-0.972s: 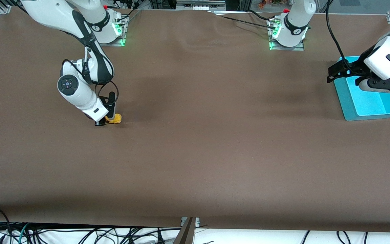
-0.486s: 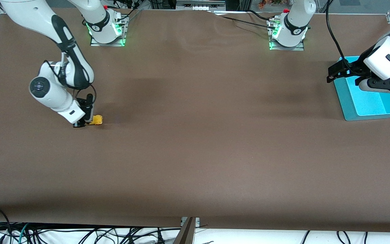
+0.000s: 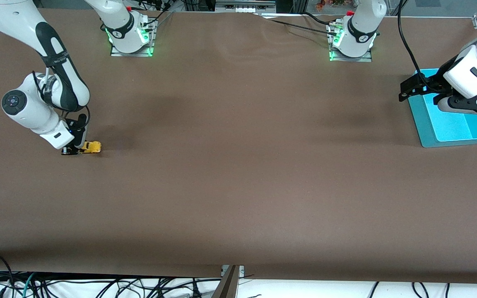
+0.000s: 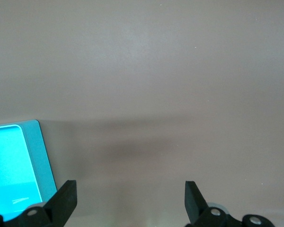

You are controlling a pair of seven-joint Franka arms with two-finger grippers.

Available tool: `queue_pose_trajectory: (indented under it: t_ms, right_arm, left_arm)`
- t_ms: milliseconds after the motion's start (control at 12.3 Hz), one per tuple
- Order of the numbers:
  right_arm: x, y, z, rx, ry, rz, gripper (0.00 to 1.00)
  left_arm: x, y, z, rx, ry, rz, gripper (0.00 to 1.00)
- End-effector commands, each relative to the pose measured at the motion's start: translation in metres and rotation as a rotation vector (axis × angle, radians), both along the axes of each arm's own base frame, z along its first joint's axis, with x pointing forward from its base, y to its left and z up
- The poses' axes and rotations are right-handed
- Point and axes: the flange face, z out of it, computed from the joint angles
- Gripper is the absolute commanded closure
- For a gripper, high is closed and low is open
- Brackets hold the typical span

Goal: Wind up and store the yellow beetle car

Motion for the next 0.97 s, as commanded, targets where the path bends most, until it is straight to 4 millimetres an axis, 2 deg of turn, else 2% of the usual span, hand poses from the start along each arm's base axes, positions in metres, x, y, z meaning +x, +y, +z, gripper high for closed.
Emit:
queue_pose_trajectory:
  t_ms: [0,81,162,324,567,891]
  right_arm:
    - [-0.001,0.000,-0.010,0.000,-0.003,0.012,0.72]
    - [-0.001,0.001,-0.007,0.002,-0.007,0.007,0.24]
    - [0.000,0.000,-0.001,0.002,-0.016,0.009,0.00]
    - [0.011,0.002,0.026,0.006,-0.026,0.009,0.00]
    - [0.042,0.002,0.063,0.021,0.051,0.010,0.00]
    - [0.061,-0.001,0.094,0.026,0.059,0.005,0.00]
  left_arm:
    - [-0.001,0.004,0.004,0.020,0.007,0.010,0.00]
    - [-0.001,0.004,0.004,0.020,0.007,0.011,0.00]
    - [-0.001,0.004,0.004,0.020,0.007,0.010,0.00]
    - [-0.001,0.004,0.005,0.020,0.004,0.010,0.00]
    - [-0.001,0.004,0.005,0.020,0.006,0.010,0.00]
    - [-0.001,0.004,0.005,0.020,0.005,0.005,0.00]
